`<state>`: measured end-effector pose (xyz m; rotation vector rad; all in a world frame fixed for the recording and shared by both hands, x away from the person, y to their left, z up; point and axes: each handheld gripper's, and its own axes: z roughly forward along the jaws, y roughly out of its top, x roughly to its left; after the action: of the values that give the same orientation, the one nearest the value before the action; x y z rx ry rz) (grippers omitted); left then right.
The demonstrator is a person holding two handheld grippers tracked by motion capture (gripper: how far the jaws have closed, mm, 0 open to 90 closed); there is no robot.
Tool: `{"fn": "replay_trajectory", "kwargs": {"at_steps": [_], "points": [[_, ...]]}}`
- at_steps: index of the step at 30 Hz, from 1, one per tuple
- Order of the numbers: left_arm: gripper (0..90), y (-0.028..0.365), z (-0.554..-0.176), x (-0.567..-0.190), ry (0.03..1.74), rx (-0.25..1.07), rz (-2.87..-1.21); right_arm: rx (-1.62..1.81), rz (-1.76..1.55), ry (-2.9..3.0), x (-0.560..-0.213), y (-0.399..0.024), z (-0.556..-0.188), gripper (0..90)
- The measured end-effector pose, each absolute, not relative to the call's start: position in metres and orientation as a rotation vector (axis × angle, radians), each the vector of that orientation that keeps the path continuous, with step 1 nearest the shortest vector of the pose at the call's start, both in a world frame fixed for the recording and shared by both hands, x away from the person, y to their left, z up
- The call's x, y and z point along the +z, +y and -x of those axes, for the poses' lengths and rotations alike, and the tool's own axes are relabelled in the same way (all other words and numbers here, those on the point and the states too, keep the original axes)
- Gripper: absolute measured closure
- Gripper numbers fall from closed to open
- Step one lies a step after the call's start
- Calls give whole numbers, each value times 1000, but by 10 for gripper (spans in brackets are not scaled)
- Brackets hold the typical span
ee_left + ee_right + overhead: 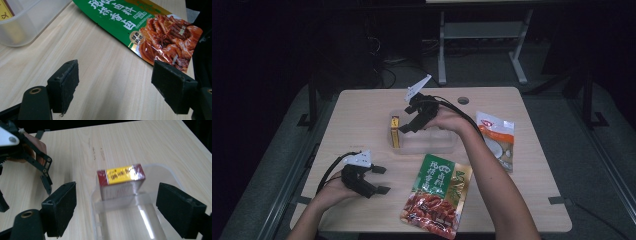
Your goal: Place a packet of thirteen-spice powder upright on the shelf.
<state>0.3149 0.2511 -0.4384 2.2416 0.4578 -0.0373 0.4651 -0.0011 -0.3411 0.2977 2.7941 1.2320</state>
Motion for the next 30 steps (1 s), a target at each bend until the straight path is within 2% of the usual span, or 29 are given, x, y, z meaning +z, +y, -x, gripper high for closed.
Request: {"fn": "replay_trajectory", "kwargs": {"at_steps": [11,21,30], "points": [[215,247,-314,-440,461,-16,-2270,1190,-519,2711,-347,-51,-434,163],[216,244,-313,-441,471,-22,-2264,1220,-577,2655,-348,-82,-405,147],[223,243,-312,-441,485,-27,-2257,1246,-662,2593,-363,-111,-376,158]]}}
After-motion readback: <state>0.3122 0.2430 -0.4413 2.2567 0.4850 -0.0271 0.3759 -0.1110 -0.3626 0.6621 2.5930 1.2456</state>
